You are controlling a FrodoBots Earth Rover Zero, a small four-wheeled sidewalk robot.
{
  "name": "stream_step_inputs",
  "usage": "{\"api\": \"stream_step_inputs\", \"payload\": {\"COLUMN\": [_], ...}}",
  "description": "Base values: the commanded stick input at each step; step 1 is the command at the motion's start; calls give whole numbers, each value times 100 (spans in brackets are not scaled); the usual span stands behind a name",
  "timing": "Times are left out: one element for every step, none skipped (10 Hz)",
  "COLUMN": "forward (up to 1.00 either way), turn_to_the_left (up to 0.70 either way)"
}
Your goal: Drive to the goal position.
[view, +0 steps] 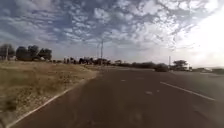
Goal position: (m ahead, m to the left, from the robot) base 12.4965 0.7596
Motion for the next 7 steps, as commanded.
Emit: {"api": "stream_step_inputs", "payload": {"forward": [60,60,60,60,60,60,60], "turn_to_the_left": [0,0,0,0,0,0,0]}}
